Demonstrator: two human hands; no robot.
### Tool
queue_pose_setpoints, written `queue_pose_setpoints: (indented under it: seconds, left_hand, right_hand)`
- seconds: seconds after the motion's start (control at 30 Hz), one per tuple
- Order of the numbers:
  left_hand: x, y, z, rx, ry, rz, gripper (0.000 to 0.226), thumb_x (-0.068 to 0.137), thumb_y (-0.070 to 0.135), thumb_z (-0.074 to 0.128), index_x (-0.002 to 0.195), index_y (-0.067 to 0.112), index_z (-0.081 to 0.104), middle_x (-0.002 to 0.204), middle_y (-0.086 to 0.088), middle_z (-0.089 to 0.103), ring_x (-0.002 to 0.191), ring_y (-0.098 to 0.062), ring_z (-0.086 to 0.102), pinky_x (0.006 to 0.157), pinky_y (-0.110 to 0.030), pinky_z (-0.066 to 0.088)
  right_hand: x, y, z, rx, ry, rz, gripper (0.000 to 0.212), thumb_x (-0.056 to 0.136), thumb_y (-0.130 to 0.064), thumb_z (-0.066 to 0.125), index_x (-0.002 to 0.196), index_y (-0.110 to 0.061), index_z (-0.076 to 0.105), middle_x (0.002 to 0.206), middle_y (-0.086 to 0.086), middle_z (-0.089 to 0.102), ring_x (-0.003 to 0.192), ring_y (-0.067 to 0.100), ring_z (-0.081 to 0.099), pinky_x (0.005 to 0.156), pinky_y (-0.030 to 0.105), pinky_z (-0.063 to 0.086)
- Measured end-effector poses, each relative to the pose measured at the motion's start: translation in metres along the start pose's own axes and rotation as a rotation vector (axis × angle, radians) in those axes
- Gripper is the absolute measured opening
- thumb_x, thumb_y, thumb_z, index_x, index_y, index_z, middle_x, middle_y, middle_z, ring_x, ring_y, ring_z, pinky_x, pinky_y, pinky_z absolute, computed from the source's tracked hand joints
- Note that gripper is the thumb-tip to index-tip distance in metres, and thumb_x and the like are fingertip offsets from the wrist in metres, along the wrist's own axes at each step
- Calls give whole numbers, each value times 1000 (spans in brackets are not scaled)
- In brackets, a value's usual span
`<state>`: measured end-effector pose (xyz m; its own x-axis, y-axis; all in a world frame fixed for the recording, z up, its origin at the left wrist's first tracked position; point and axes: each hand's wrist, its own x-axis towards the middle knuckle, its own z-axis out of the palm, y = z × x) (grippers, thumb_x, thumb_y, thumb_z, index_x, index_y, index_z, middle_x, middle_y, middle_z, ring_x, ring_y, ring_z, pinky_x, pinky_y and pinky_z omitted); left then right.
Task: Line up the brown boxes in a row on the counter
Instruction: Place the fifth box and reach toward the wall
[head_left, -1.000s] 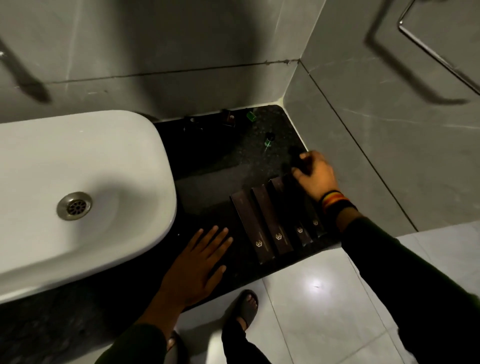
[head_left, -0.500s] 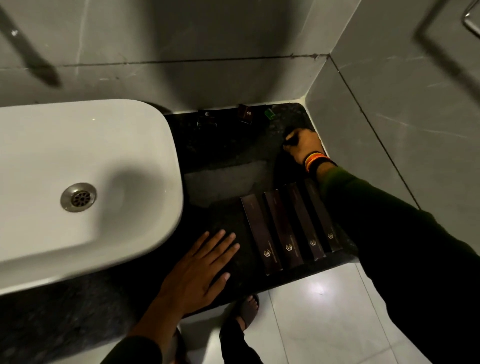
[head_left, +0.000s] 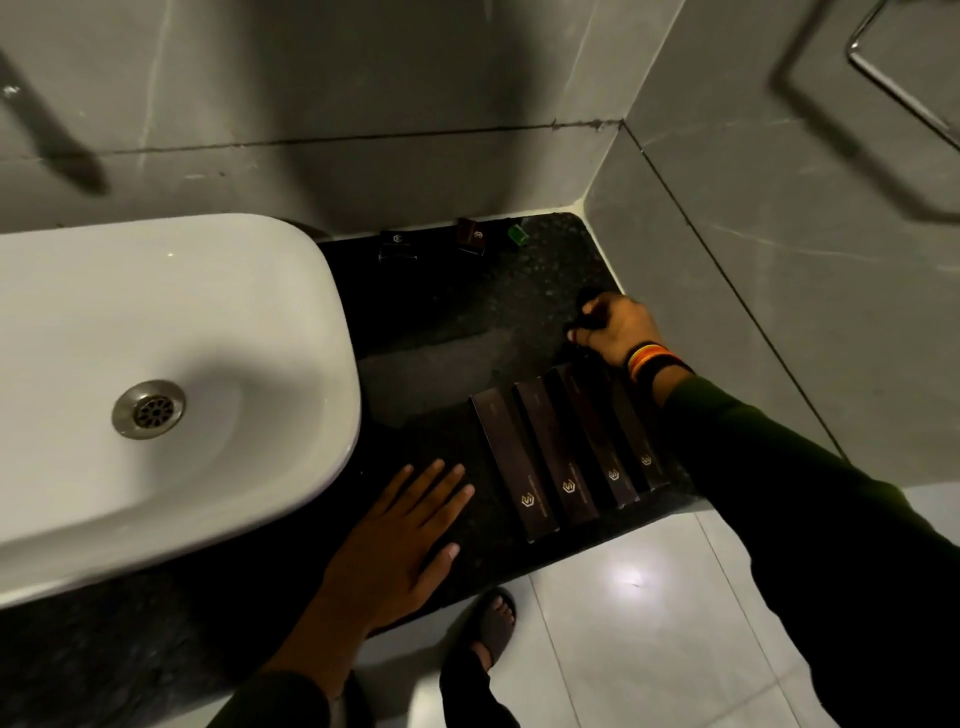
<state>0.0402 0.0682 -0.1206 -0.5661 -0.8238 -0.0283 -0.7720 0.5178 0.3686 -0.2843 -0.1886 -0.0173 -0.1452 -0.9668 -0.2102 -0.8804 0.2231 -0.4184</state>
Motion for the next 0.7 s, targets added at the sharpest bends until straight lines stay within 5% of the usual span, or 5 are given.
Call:
queue_pose_setpoints:
  seconds: [0.2, 0.5, 0.7]
  left_hand:
    - [2, 6, -6, 19, -21, -11, 68, 111, 48, 42, 173, 27, 23, 183, 4, 14, 169, -21, 10, 132, -48, 9]
    - [1, 6, -11, 64, -1, 8, 75, 106, 45, 51, 173, 23, 25, 183, 2, 14, 169, -22, 11, 132, -49, 13]
    - [3, 7, -10, 61, 15, 8, 75, 106, 43, 51, 173, 23, 23, 183, 2, 15, 169, -23, 13, 132, -49, 13]
  right_hand:
    - [44, -33, -12, 42, 109, -155, 41, 82, -40, 75, 113, -14, 68, 120, 11, 68, 110, 29, 64, 96, 34, 50]
    - [143, -110, 18, -62, -36, -261, 46, 93, -29, 61, 136, -15, 57, 135, 16, 63, 126, 37, 57, 105, 37, 44]
    - [151, -122, 41, -132, 2, -236, 34, 89, -16, 63, 121, -4, 59, 121, 26, 66, 114, 46, 61, 96, 46, 51]
